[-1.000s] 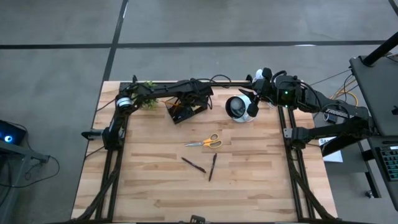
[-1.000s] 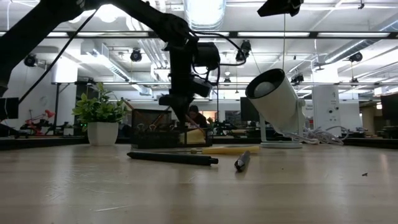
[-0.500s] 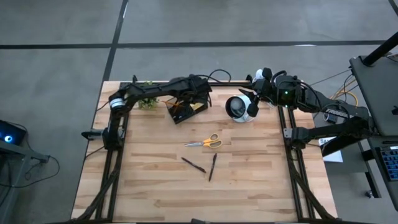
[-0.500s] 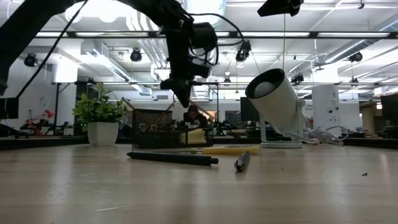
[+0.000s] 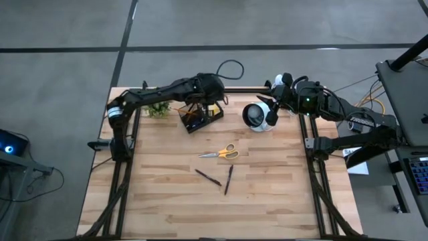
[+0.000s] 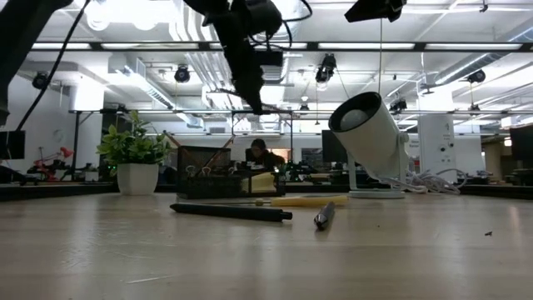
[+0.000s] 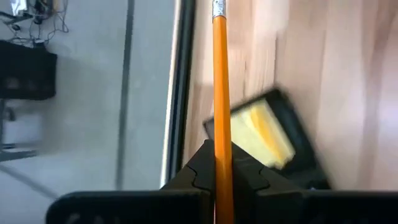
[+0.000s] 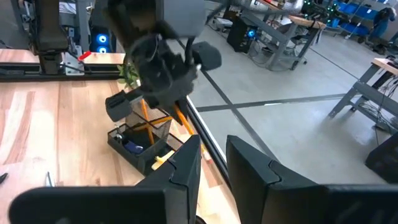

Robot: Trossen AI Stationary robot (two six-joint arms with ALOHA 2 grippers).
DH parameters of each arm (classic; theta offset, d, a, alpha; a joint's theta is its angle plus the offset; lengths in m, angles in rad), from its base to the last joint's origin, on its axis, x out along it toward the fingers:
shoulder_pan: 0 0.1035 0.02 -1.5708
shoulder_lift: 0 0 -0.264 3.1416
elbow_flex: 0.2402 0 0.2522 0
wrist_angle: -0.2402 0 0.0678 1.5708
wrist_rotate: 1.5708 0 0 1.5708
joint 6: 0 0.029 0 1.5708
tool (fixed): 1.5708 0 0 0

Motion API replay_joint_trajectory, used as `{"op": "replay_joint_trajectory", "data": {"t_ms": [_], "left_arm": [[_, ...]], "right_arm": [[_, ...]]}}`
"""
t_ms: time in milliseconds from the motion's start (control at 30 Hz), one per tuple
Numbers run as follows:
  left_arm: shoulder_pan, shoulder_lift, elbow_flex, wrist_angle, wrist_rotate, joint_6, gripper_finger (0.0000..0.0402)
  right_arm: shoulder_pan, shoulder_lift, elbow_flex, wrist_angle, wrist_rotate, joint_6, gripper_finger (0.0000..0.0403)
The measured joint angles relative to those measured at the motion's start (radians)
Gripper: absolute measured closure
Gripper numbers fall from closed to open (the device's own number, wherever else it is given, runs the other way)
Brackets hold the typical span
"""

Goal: Pick and place office supplies into organizer
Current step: Put the yellow pencil into the black desk organizer

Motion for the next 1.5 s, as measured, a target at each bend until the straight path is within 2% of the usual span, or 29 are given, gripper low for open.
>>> {"op": "replay_joint_trajectory", "data": {"t_ms": [200,367,467,667,833,1000,1167,1367,1500], "left_arm": [[0.0,-0.068,-0.023,0.132,0.018,-0.141,0.04],[0.0,-0.146,-0.137,0.333,0.032,-0.214,0.04],[0.002,-0.22,-0.256,0.477,0.035,-0.267,0.04],[0.002,-0.361,-0.551,0.867,0.048,-0.338,0.04],[0.002,-0.429,-0.778,1.176,0.016,-0.385,0.04],[0.003,-0.438,-0.95,1.453,-0.03,-0.385,0.04],[0.003,-0.419,-1.066,1.601,-0.081,-0.387,0.04],[0.017,-0.355,-1.148,1.743,-0.152,-0.393,0.04],[0.039,-0.294,-1.188,1.868,-0.155,-0.489,0.04]], "right_arm": [[0.0,0.001,0.0,0.0,0.0,0.0,0.0337],[0.0,0.001,0.0,0.0,0.0,0.0,0.0337],[0.0,0.001,0.0,-0.001,0.0,0.0,0.0337],[0.0,0.001,0.0,-0.001,0.0,0.0,0.0337],[0.0,0.001,0.0,-0.001,-0.001,0.0,0.0337],[0.001,0.0,0.0,-0.001,-0.001,0.0,0.0337],[0.002,0.0,0.0,-0.001,-0.001,0.0,0.0337],[0.002,0.0,0.0,-0.001,-0.002,0.003,0.0337],[0.002,0.0,0.0,-0.001,-0.002,0.007,0.0337]]}}
